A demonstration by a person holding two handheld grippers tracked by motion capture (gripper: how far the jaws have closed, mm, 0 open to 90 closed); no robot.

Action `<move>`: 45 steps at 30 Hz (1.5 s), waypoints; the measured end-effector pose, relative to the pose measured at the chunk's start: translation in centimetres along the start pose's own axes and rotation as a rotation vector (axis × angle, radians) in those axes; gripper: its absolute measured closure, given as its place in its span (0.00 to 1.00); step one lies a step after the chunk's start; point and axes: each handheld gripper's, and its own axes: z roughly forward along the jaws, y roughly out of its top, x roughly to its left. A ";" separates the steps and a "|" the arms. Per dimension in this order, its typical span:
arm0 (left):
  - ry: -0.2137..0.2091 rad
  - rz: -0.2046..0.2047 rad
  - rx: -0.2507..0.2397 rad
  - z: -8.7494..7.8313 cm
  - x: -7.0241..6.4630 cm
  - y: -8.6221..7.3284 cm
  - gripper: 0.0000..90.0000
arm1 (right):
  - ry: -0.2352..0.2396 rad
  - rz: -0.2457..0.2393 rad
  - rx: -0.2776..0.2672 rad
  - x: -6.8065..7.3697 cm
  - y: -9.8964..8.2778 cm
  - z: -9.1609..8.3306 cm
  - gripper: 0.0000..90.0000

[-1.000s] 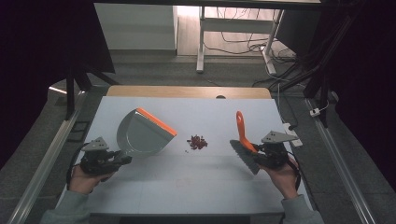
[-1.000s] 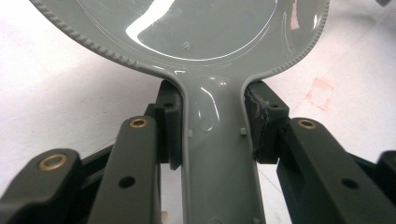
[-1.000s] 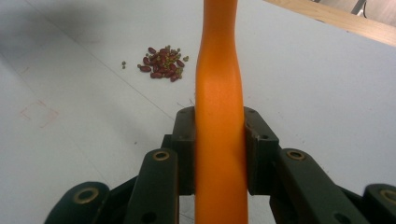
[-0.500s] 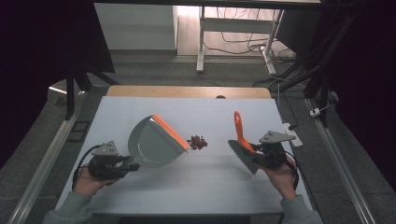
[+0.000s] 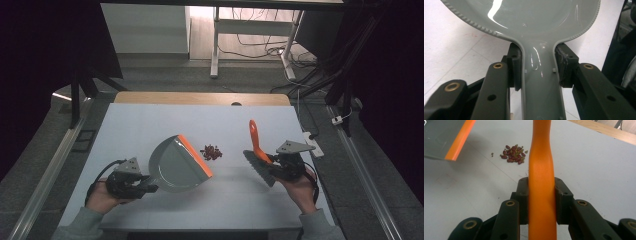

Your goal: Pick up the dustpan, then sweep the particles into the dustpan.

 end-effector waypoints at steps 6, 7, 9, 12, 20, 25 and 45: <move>0.008 -0.002 0.031 0.3 0.1 -0.2 0.68 | 0.000 0.002 -0.016 0.1 0.3 0.0 0.78; 0.009 -0.002 0.034 0.2 0.1 -0.2 0.68 | 0.000 -0.002 -0.019 0.1 0.4 0.0 0.78; 0.008 -0.007 0.031 0.1 0.3 -0.3 0.68 | 0.001 -0.005 -0.028 0.3 0.8 0.1 0.78; 0.006 -0.013 0.039 0.1 0.5 -0.4 0.68 | 0.004 -0.009 -0.037 0.4 1.3 0.3 0.78; 0.005 -0.037 0.056 0.1 1.0 -0.7 0.68 | 0.001 -0.009 -0.018 0.6 2.3 2.1 0.78; -0.002 -0.049 0.050 -0.1 1.3 -0.9 0.68 | 0.010 0.005 -0.026 0.5 3.3 3.2 0.78; -0.052 -0.023 0.115 0.1 1.9 -1.4 0.68 | 0.026 -0.007 -0.023 0.1 6.4 7.2 0.78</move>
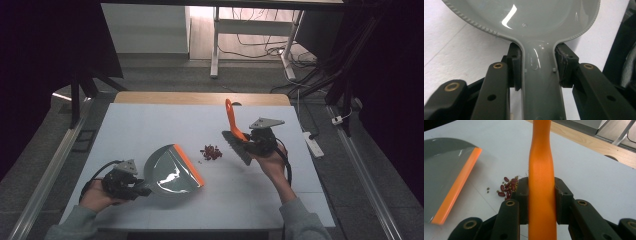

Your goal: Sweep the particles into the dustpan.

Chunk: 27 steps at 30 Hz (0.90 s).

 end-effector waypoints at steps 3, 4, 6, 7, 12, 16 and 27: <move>-0.006 0.000 -0.005 0.3 -0.1 0.5 0.68 | 0.002 0.001 0.006 -0.1 0.2 0.6 0.78; -0.010 0.001 0.003 0.6 -0.2 0.8 0.68 | 0.003 0.001 0.010 -0.2 0.2 0.9 0.78; -0.019 0.013 0.024 1.1 -0.1 1.1 0.68 | 0.002 0.004 0.013 -0.3 0.4 1.3 0.78; -0.025 0.010 0.030 1.3 -0.1 1.2 0.68 | 0.001 0.005 0.011 -0.3 0.5 1.5 0.78; -0.034 -0.003 0.043 1.7 0.5 1.3 0.68 | -0.008 -0.008 0.020 -0.3 1.1 2.4 0.78; -0.040 -0.006 0.047 1.5 0.9 1.6 0.68 | -0.024 -0.020 0.033 -0.2 1.8 3.1 0.78; -0.037 -0.016 0.063 2.2 1.1 1.9 0.68 | -0.081 0.007 0.103 -1.2 2.9 6.6 0.78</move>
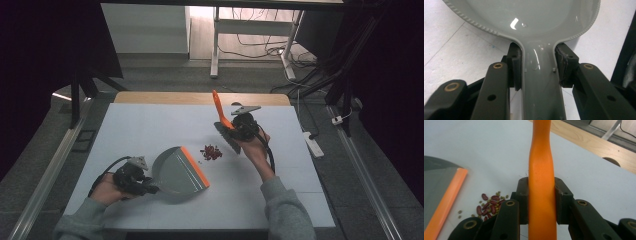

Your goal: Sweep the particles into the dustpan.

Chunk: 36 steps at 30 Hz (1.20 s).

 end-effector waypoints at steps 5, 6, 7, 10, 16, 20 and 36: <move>-0.004 -0.008 -0.002 0.1 -0.1 0.1 0.68 | -0.008 -0.007 0.037 -0.1 0.0 0.8 0.78; -0.005 -0.011 -0.002 0.2 0.0 0.1 0.68 | -0.005 -0.006 0.038 -0.1 0.0 1.0 0.78; -0.006 -0.011 0.000 0.2 0.0 0.1 0.68 | -0.003 -0.007 0.044 -0.1 0.0 1.1 0.78; -0.009 -0.016 -0.001 0.3 0.0 0.2 0.68 | -0.003 -0.012 0.059 0.1 0.1 1.5 0.78; -0.007 -0.026 -0.002 0.3 0.0 0.3 0.68 | 0.005 -0.018 0.076 0.3 0.6 2.4 0.78; -0.005 -0.028 -0.002 0.3 0.0 0.3 0.68 | 0.007 -0.026 0.093 0.7 1.0 3.0 0.78; -0.015 -0.046 0.000 0.5 0.2 0.3 0.68 | 0.024 -0.083 0.157 2.5 2.0 4.8 0.78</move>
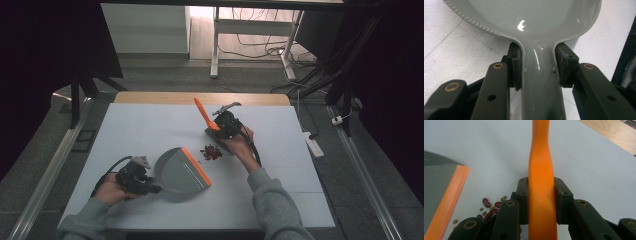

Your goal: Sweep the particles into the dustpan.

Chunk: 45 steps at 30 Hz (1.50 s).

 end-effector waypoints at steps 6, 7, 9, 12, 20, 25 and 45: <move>-0.004 -0.005 -0.001 0.1 0.1 0.0 0.68 | -0.003 -0.048 0.026 1.3 0.2 0.1 0.78; -0.006 -0.006 -0.001 0.1 0.1 0.0 0.68 | -0.004 -0.059 0.031 1.6 0.3 0.1 0.78; -0.006 -0.006 0.000 0.1 0.1 0.0 0.68 | -0.002 -0.075 0.031 2.0 0.4 0.2 0.78; -0.007 -0.009 0.001 0.1 0.1 0.1 0.68 | 0.002 -0.089 0.038 2.4 0.5 0.3 0.78; -0.007 -0.007 0.005 0.1 0.1 0.1 0.68 | 0.052 -0.077 0.034 3.7 0.5 0.1 0.78; -0.008 -0.008 0.005 0.1 0.0 0.1 0.68 | 0.060 -0.090 0.040 5.0 0.5 0.0 0.78; -0.010 -0.011 0.006 0.1 0.1 0.2 0.68 | 0.143 -0.097 0.013 7.8 0.6 -0.1 0.78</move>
